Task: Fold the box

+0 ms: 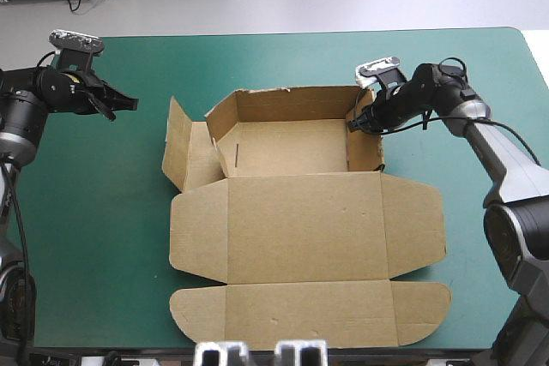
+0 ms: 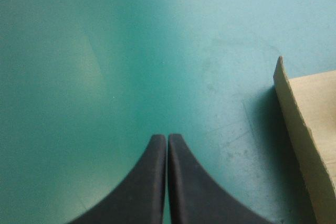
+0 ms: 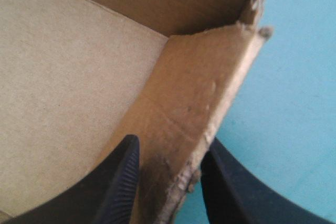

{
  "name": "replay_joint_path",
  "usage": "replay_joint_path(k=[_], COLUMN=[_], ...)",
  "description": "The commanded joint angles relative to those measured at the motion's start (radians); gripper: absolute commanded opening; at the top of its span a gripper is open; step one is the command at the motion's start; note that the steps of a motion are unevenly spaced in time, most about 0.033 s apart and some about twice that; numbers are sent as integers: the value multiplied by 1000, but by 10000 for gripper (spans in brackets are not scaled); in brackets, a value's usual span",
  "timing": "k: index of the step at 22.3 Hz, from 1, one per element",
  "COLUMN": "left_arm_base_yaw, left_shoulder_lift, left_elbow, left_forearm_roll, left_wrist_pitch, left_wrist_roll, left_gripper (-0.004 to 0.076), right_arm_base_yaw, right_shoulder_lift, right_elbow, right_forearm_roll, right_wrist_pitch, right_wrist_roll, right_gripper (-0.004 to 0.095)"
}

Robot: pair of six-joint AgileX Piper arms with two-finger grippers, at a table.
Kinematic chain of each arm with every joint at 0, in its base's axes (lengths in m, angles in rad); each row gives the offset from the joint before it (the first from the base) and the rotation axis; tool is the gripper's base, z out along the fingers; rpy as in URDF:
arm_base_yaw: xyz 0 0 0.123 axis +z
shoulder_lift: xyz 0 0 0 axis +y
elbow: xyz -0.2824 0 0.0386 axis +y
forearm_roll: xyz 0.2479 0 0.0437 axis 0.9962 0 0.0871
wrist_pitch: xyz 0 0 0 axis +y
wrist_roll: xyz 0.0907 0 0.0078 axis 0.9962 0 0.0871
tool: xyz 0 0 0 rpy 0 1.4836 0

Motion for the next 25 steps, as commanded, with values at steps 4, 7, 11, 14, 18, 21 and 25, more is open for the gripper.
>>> replay_joint_path(k=[4, 7, 11, 14, 18, 21, 25], left_arm_base_yaw=[0, 0, 0, 0, 0, 0, 0], left_shoulder_lift=[-18, -8, -8, -8, -8, -8, -8], left_elbow=[-36, -36, -36, -36, -36, -36, -36], left_forearm_roll=[-12, -14, -63, -71, -61, -61, -61], left_wrist_pitch=[-24, -20, 75, 161, 197, 198, 202], left_wrist_roll=[2, 2, 2, 2, 2, 2, 2], left_gripper=[-1, -1, -1, -1, -1, -9, -10], right_arm_base_yaw=[-2, -2, -2, -2, -2, -2, -2], right_shoulder_lift=[-50, -50, -68, -65, -64, -63, -44], right_elbow=[-298, -474, -549, -542, -418, -311, -222], right_forearm_roll=[-159, -174, -153, -148, -92, -92, -78], right_wrist_pitch=[216, 402, 400, 400, 400, 397, 348], right_wrist_roll=[64, 83, 308, 343, 348, 340, 334], right_gripper=[382, 382, 382, 354, 328, 328, 328])
